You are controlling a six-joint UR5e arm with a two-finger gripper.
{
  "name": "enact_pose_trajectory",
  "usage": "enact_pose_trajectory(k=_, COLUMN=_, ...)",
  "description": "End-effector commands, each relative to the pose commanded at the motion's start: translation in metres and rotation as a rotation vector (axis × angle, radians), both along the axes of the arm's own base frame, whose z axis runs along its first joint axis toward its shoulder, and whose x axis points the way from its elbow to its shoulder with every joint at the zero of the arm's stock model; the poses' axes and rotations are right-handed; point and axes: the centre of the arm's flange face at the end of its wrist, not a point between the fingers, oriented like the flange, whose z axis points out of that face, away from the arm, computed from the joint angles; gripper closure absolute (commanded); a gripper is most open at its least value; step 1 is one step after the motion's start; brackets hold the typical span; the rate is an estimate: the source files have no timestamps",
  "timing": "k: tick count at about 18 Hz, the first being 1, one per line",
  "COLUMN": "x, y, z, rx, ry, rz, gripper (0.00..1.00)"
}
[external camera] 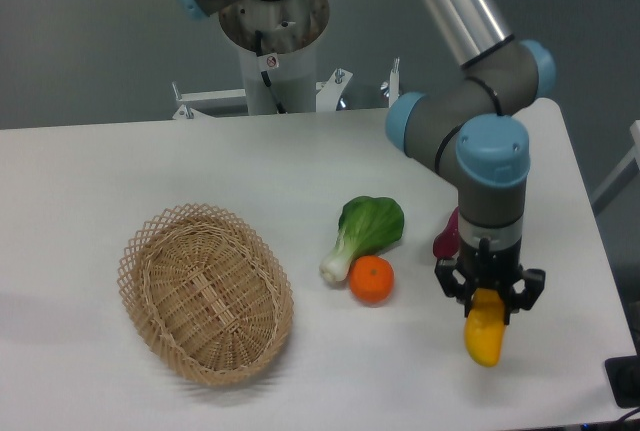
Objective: Place the mango on the table
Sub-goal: 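Lower the held yellow mango onto the table beside the orange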
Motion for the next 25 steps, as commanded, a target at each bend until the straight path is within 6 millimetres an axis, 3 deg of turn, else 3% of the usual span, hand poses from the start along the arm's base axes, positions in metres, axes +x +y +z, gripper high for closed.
enact_pose_trajectory(k=5, x=0.015, y=0.012, z=-0.029, rx=-0.025, ry=-0.037, rz=-0.024, gripper=0.63)
enact_pose_trajectory(k=14, x=0.022, y=0.011, z=-0.038, rx=-0.037, ry=-0.058, rz=-0.020, gripper=0.62)
enact_pose_trajectory(k=15, x=0.022, y=0.011, z=-0.038, rx=-0.037, ry=-0.058, rz=-0.020, gripper=0.59)
enact_pose_trajectory(k=19, x=0.018, y=0.012, z=-0.033, rx=-0.032, ry=-0.044, rz=-0.025, gripper=0.03)
enact_pose_trajectory(k=23, x=0.018, y=0.011, z=-0.025, rx=-0.026, ry=-0.035, rz=-0.018, gripper=0.00)
enact_pose_trajectory(k=25, x=0.016, y=0.009, z=-0.007, rx=-0.011, ry=-0.016, rz=-0.011, gripper=0.00)
